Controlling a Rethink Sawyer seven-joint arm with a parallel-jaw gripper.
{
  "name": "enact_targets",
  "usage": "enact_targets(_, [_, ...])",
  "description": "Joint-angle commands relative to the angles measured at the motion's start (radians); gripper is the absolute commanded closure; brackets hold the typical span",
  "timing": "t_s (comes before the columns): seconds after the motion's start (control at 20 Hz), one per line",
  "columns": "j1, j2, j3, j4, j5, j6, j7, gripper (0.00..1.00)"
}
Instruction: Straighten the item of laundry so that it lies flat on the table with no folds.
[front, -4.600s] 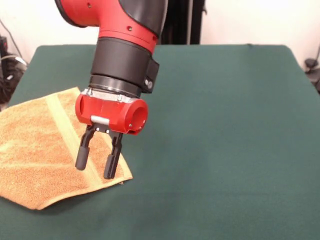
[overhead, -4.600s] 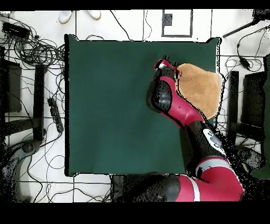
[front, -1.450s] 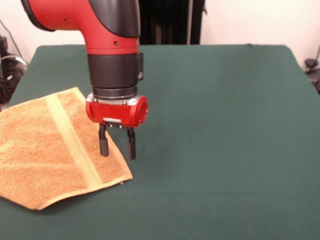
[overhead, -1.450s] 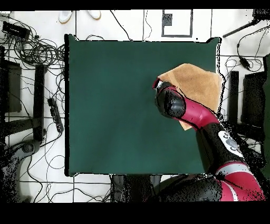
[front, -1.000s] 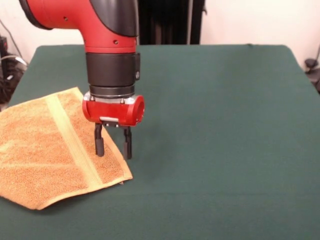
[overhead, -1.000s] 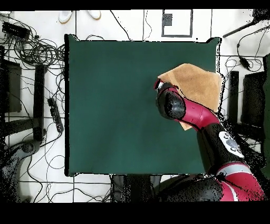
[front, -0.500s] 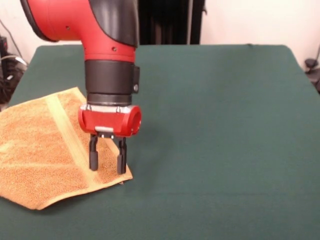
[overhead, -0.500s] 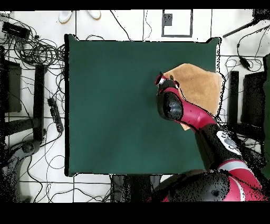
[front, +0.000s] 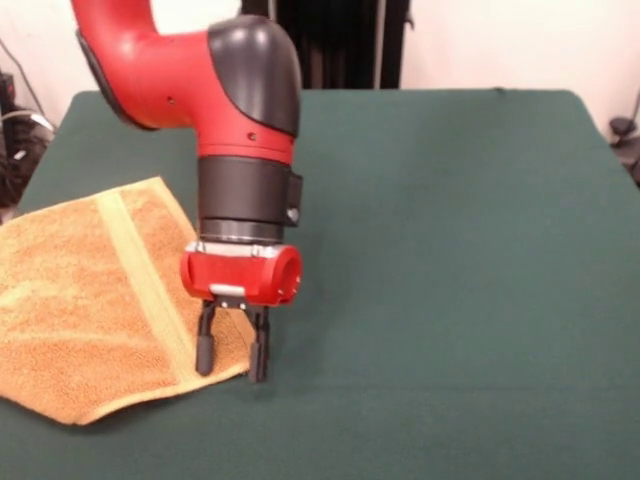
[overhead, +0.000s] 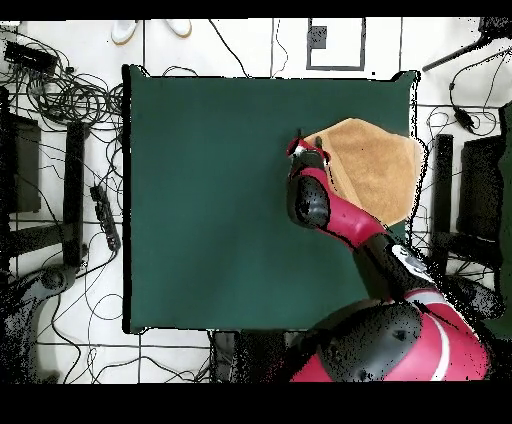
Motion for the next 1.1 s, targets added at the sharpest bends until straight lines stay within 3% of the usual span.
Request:
enact_targets(0.05, [0.158,0.082,0.043,-0.023,0.162,0.030,0.245,0.00])
enact_targets(0.4, [0.187,0.108,0.025,-0.052,0.197,-0.002,0.212,0.00])
enact_targets(0.7, [0.205,0.072,0.007,0.003,0.212,-0.017,0.227,0.00])
enact_targets(0.95, [0.204,0.005,0.017,0.096,0.195,-0.068,0.276,0.00])
enact_targets(1.1, [0.157,-0.056,0.068,0.180,0.142,-0.087,0.322,0.00])
